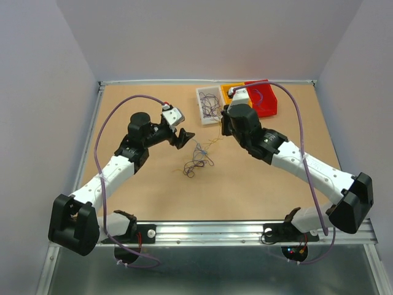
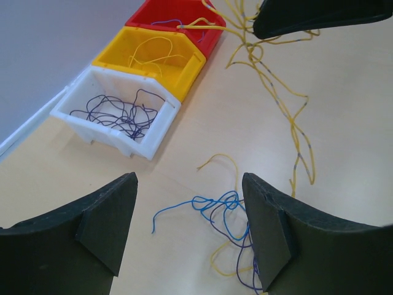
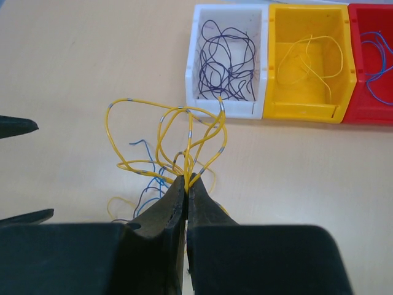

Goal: Untangle the cables

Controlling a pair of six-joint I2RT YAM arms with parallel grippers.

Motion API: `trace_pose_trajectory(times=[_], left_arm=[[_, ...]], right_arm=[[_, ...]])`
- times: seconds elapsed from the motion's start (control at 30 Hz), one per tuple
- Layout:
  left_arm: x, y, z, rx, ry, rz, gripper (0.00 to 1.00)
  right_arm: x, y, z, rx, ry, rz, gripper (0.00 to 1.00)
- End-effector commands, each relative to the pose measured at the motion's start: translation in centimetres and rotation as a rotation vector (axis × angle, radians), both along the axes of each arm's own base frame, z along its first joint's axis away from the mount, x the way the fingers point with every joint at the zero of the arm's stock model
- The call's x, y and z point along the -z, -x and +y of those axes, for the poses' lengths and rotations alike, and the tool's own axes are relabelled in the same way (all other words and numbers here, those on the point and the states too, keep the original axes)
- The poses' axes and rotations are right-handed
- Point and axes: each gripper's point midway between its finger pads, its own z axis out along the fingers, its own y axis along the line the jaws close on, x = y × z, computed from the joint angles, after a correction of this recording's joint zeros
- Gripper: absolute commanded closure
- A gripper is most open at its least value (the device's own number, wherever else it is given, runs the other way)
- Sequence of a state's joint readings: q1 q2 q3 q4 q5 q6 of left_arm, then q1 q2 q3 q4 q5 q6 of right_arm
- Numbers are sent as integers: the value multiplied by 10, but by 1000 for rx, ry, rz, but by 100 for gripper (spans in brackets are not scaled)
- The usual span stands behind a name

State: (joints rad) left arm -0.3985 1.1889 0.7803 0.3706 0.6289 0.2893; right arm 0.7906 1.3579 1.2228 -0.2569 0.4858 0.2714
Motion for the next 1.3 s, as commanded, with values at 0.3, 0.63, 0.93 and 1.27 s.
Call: trace_pose_trajectory(times=[0.3,0.63,0.93,1.27], left_arm=[[-26,-9,5,-52,44,-79,19],[-27,-17,12,-110,44,-85,19],[-25,-20,14,-127,42,-79,19],[-22,-25,15,-142,33,-74,19]], right_arm=[[-30,-87,-54,197,-20,-51,99],[-2,-190,-138,510,56,-36,100],[20,-252,-169,750,173,-99,99],[104,-279,-112,545,165,-1,99]])
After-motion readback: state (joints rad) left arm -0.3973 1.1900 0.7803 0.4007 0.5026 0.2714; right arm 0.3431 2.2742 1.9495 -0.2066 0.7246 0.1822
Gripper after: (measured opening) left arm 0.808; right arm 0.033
